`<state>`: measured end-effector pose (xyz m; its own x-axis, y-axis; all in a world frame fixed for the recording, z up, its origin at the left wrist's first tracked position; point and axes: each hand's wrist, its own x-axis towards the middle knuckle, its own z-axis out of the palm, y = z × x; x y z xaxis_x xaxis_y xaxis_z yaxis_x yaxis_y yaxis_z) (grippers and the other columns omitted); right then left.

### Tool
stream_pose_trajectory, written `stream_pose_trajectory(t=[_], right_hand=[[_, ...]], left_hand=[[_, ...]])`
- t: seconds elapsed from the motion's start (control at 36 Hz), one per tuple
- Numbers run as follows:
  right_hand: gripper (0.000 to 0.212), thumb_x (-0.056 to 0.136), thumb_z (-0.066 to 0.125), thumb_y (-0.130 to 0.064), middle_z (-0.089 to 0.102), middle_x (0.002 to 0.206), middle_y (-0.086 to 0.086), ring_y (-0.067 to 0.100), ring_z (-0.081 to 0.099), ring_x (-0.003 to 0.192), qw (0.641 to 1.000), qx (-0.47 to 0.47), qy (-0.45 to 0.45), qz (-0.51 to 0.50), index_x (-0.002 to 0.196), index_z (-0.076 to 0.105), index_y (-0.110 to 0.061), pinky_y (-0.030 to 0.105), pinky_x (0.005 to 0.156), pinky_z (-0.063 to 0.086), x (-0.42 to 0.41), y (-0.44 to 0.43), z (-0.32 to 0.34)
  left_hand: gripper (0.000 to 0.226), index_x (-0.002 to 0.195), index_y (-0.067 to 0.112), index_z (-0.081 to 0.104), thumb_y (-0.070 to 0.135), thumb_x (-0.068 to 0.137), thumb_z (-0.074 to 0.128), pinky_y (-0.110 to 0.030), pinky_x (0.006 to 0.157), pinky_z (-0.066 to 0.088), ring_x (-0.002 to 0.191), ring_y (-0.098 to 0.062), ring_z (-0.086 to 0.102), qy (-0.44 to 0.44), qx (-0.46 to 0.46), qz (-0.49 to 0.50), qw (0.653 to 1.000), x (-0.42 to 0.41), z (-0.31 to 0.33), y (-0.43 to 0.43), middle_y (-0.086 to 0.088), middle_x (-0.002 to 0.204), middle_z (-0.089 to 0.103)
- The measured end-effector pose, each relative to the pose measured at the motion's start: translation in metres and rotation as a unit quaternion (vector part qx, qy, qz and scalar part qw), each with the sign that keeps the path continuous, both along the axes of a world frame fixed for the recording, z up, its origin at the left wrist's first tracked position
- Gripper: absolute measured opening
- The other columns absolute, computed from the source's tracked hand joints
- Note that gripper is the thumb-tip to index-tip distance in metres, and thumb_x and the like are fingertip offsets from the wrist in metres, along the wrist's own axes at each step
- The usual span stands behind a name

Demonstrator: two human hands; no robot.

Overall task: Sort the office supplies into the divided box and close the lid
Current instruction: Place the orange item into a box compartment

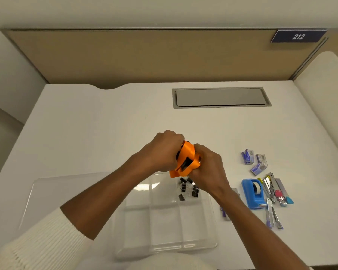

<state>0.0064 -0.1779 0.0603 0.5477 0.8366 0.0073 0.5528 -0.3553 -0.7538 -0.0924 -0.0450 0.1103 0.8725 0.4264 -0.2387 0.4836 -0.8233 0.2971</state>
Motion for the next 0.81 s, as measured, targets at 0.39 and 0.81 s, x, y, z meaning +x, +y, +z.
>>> stream_pose_trajectory(t=[0.39, 0.81], right_hand=[[0.038, 0.081, 0.079, -0.031, 0.074, 0.100, 0.009, 0.028, 0.069, 0.090, 0.977, -0.185, 0.028, 0.104, 0.109, 0.065, -0.010, 0.031, 0.073, 0.049, -0.054, 0.009, -0.034], [0.060, 0.076, 0.080, -0.031, 0.064, 0.124, -0.001, 0.022, 0.066, 0.104, 0.980, -0.156, -0.015, 0.120, 0.132, 0.058, -0.026, 0.036, 0.086, 0.058, -0.048, -0.013, -0.025]], left_hand=[[0.033, 0.112, 0.010, 0.058, 0.014, 0.083, 0.074, -0.033, 0.073, 0.047, 0.089, -0.023, 0.059, 0.061, -0.107, 0.095, 0.988, -0.067, -0.059, -0.015, -0.011, 0.109, 0.068], [0.052, 0.127, 0.026, 0.058, 0.020, 0.080, 0.081, -0.037, 0.087, 0.058, 0.099, -0.018, 0.063, -0.032, -0.102, 0.138, 0.985, -0.104, -0.080, -0.016, 0.003, 0.121, 0.061]])
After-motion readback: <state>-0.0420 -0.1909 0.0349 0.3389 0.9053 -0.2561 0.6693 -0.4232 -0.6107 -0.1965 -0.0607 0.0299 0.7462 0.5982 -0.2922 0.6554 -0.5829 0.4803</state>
